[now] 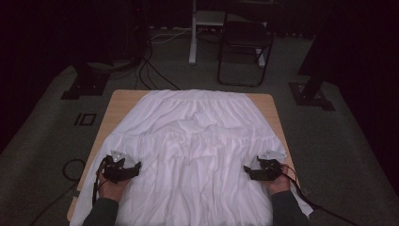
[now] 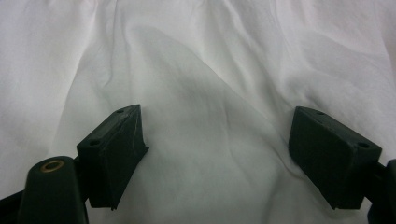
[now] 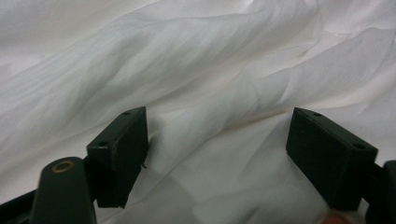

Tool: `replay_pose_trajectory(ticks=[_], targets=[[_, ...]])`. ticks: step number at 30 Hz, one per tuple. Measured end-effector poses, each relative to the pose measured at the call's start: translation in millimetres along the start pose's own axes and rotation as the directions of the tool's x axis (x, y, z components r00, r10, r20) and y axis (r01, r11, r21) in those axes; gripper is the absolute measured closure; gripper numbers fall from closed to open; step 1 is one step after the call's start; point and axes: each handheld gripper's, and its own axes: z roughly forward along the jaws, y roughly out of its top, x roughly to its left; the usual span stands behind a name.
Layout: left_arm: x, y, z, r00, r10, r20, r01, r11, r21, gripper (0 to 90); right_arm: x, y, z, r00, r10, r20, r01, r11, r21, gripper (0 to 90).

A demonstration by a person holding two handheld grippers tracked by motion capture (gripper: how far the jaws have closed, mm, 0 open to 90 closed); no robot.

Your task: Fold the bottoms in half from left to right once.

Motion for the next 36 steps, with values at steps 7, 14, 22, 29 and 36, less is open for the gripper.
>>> replay_pose_trajectory(ticks=[7,14,22,29,36], targets=[[2.9,-1.3,-8.8,0.9996,-0.004,0.029,0.005,0.9992,-0.038,36.2,-0.1,0.4,0.2,1.0,0.0,0.0,0.0,1.0,0.001,20.8],[15.3,4.9,-47.1,0.9988,0.02,0.046,-0.014,0.9909,-0.134,38.9,0.0,0.3,0.3,1.0,0.0,0.0,0.0,1.0,0.001,20.8],[64.5,-10.4,-70.3,0.9978,-0.04,-0.052,0.036,0.9956,-0.087,47.7,0.0,0.3,0.3,1.0,0.001,0.0,-0.001,1.0,0.001,20.8],[91.2,-36.2,-68.4,0.9884,-0.132,-0.075,0.131,0.9911,-0.026,34.4,0.0,0.3,0.3,1.0,0.0,0.0,0.0,1.0,0.001,20.8],[90.3,-44.9,-54.1,0.99,-0.114,-0.083,0.118,0.9918,0.049,28.6,0.0,0.3,0.3,1.0,0.0,0.0,0.0,1.0,0.001,20.8]])
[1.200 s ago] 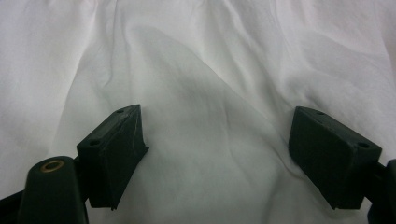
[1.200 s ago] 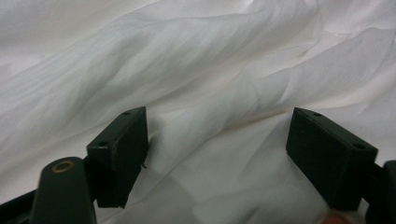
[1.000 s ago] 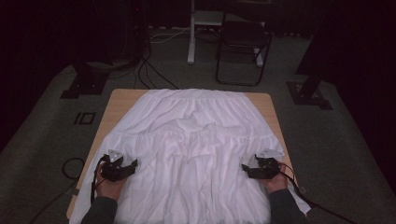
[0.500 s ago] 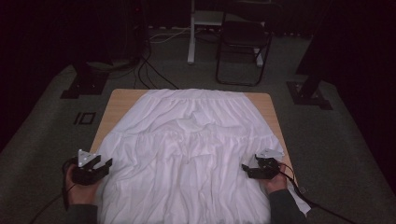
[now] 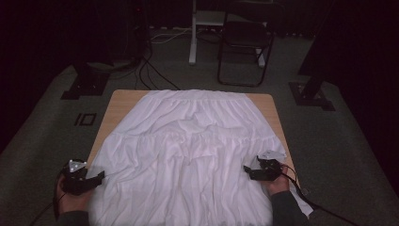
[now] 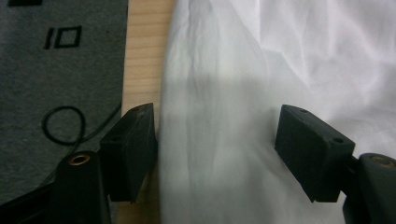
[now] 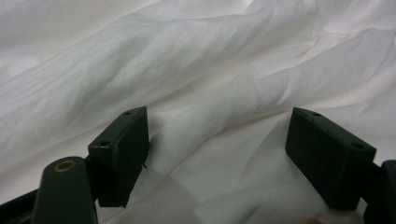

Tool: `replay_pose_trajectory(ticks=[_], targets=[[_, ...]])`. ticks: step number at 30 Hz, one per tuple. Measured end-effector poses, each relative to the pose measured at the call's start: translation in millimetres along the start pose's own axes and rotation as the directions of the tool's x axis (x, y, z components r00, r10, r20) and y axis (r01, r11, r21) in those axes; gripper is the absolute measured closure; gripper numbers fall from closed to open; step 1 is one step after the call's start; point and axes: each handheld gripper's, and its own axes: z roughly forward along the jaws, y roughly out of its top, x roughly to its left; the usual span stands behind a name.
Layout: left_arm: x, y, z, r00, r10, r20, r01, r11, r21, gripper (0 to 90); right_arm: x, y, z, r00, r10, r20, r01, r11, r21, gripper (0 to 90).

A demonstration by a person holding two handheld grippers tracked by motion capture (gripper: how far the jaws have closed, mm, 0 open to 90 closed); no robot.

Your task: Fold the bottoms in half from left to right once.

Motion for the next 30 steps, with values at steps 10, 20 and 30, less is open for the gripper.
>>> replay_pose_trajectory(ticks=[10,20,30], targets=[[-2.9,2.7,-4.0,0.9989,0.023,0.041,-0.023,0.9997,0.007,73.9,0.0,0.0,0.0,1.0,0.0,0.0,0.0,1.0,0.0,20.8],[7.0,10.6,-23.3,0.9913,0.053,-0.12,-0.057,0.9977,-0.036,88.2,-18.1,-0.8,-53.6,0.9945,0.045,0.094,-0.039,0.997,-0.068,42.0],[26.1,20.8,-27.5,0.9768,0.052,-0.208,-0.061,0.9975,-0.037,88.3,-54.6,-51.6,-76.1,0.9487,0.183,0.257,-0.187,0.9822,-0.008,27.0]])
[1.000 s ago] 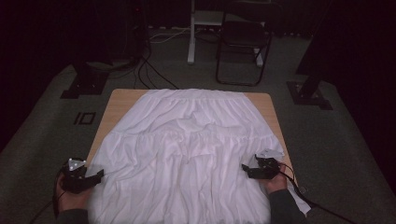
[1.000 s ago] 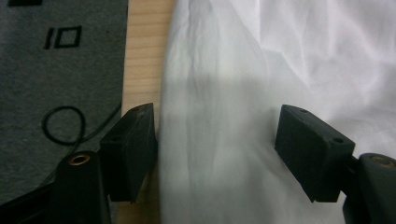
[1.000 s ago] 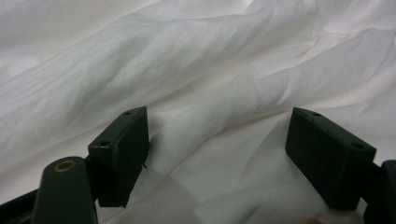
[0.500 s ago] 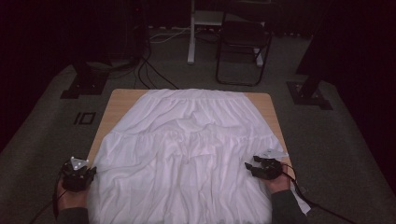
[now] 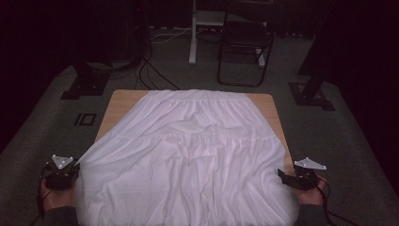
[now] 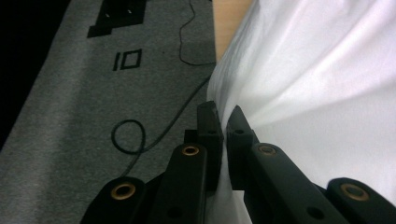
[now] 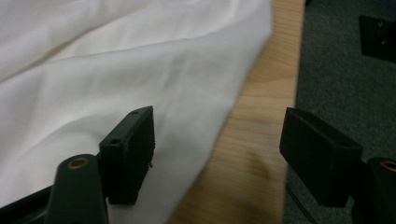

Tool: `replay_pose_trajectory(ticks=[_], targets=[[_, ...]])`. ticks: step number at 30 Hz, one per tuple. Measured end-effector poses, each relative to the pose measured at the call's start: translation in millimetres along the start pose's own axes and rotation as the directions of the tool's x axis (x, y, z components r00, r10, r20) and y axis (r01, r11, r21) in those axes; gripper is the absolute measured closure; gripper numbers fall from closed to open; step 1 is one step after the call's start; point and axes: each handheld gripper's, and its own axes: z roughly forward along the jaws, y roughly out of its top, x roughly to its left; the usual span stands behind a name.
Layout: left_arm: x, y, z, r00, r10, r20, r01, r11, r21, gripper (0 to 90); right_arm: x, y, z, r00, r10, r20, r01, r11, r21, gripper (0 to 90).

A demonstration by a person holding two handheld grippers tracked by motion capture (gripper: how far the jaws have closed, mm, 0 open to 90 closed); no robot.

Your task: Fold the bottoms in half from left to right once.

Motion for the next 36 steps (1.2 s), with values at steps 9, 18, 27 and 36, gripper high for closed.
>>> replay_pose_trajectory(ticks=[9,18,27,36], targets=[[3.1,-0.1,4.8,0.9999,-0.01,-0.005,0.01,0.9999,-0.007,88.3,-4.4,-0.5,3.3,0.9987,0.024,-0.044,-0.022,0.9984,0.051,85.0],[-0.3,-0.7,4.0,1.0,0.001,-0.008,-0.001,0.9999,-0.012,88.2,-1.0,0.4,5.9,0.9965,0.048,-0.068,-0.047,0.9988,0.015,42.0],[11.4,4.0,5.3,0.9989,-0.012,-0.044,0.012,0.9998,-0.013,88.4,-1.2,1.8,1.2,0.9991,0.043,0.0,-0.043,0.995,0.09,88.8],[50.7,27.8,-4.8,0.9668,-0.151,-0.206,0.146,0.9885,-0.038,88.5,-4.2,-3.0,-3.7,0.998,0.063,-0.002,-0.062,0.9945,0.084,88.7]])
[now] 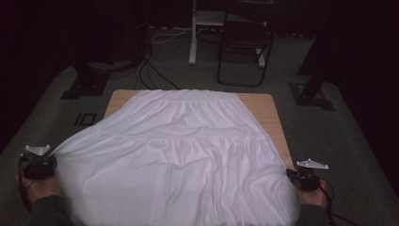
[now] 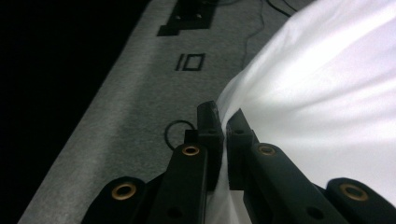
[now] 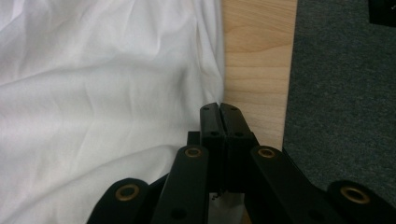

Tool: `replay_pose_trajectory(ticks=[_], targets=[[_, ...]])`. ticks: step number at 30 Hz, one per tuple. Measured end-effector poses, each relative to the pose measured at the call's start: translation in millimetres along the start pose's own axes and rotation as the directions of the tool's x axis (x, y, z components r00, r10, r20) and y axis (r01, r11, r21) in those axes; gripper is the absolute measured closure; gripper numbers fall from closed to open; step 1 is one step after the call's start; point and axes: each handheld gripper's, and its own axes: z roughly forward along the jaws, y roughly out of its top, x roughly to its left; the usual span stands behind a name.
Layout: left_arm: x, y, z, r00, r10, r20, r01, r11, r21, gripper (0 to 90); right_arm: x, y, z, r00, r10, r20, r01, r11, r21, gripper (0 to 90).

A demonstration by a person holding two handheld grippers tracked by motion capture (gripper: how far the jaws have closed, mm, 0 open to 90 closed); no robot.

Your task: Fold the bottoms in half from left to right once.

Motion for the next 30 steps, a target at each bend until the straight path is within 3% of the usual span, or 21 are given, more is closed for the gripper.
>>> replay_pose_trajectory(ticks=[1,3,4,5,6,7,10,11,12,13,16,18,20,23,24,28,29,30], targets=[[-2.2,2.2,-6.9,0.9993,0.001,0.038,0.0,0.9995,-0.03,88.5,0.4,-0.1,0.2,1.0,-0.004,-0.001,0.004,1.0,-0.001,88.6],[-13.4,7.6,-23.6,0.9936,0.05,0.101,-0.043,0.9964,-0.073,88.3,1.5,-0.1,0.6,1.0,-0.006,-0.003,0.006,1.0,-0.001,88.6],[-18.8,10.1,-31.0,0.9893,0.059,0.134,-0.046,0.9943,-0.097,88.3,1.8,0.2,0.7,1.0,-0.007,-0.003,0.007,1.0,0.0,88.6],[-18.8,10.1,-31.0,0.9893,0.059,0.134,-0.046,0.9943,-0.097,88.3,1.8,0.2,0.7,1.0,-0.007,-0.003,0.007,1.0,0.0,88.6],[-29.8,16.6,-45.6,0.9757,0.085,0.202,-0.056,0.9878,-0.145,88.3,2.1,0.3,0.9,0.9999,-0.01,-0.004,0.01,1.0,-0.001,88.6],[-35.8,20.3,-53.0,0.9667,0.096,0.237,-0.056,0.9841,-0.168,88.2,3.1,0.7,1.3,0.9999,-0.014,-0.006,0.014,0.9999,0.0,88.5],[-58.0,32.5,-74.8,0.9269,0.149,0.345,-0.064,0.9672,-0.246,88.2,4.7,1.5,2.0,0.9997,-0.022,-0.006,0.022,0.9998,0.0,88.4],[-67.0,36.6,-82.3,0.9109,0.175,0.374,-0.076,0.9611,-0.265,88.2,4.9,1.8,2.4,0.9997,-0.024,-0.008,0.024,0.9997,0.0,88.4],[-77.0,40.5,-89.4,0.8904,0.204,0.407,-0.087,0.9537,-0.288,88.2,5.2,2.2,2.7,0.9997,-0.024,-0.01,0.024,0.9997,0.0,88.4],[-87.9,44.1,-96.4,0.8692,0.242,0.431,-0.106,0.9431,-0.315,88.2,5.5,2.3,3.0,0.9996,-0.025,-0.01,0.025,0.9997,-0.001,88.3],[-124.6,53.9,-112.8,0.7952,0.361,0.488,-0.175,0.9063,-0.385,88.2,6.2,2.5,3.4,0.9995,-0.026,-0.014,0.026,0.9997,-0.003,88.2],[-149.5,60.5,-119.9,0.7403,0.405,0.536,-0.192,0.892,-0.409,88.2,6.2,2.4,3.5,0.9996,-0.026,-0.015,0.026,0.9997,-0.005,88.1],[-176.0,67.0,-125.1,0.6819,0.458,0.57,-0.217,0.8711,-0.44,88.2,6.3,2.2,3.7,0.9996,-0.023,-0.017,0.023,0.9997,-0.007,88.1],[-216.2,75.3,-131.3,0.605,0.515,0.607,-0.247,0.8461,-0.472,88.2,7.6,2.7,4.0,0.9995,-0.026,-0.017,0.026,0.9996,-0.007,88.1],[-228.5,77.9,-133.6,0.5765,0.527,0.625,-0.246,0.841,-0.482,88.2,8.0,2.9,4.3,0.9995,-0.028,-0.017,0.028,0.9996,-0.008,88.1],[-277.8,83.4,-147.8,0.4453,0.565,0.695,-0.224,0.8214,-0.525,88.2,8.0,3.0,4.8,0.9995,-0.026,-0.02,0.026,0.9996,-0.011,88.1],[-277.8,83.4,-147.8,0.4453,0.565,0.695,-0.224,0.8214,-0.525,88.2,8.0,3.0,4.8,0.9995,-0.026,-0.02,0.026,0.9996,-0.011,88.1],[-307.2,84.3,-156.8,0.3775,0.606,0.7,-0.236,0.7943,-0.56,88.2,8.1,3.0,4.9,0.9995,-0.025,-0.021,0.025,0.9996,-0.012,88.1]])
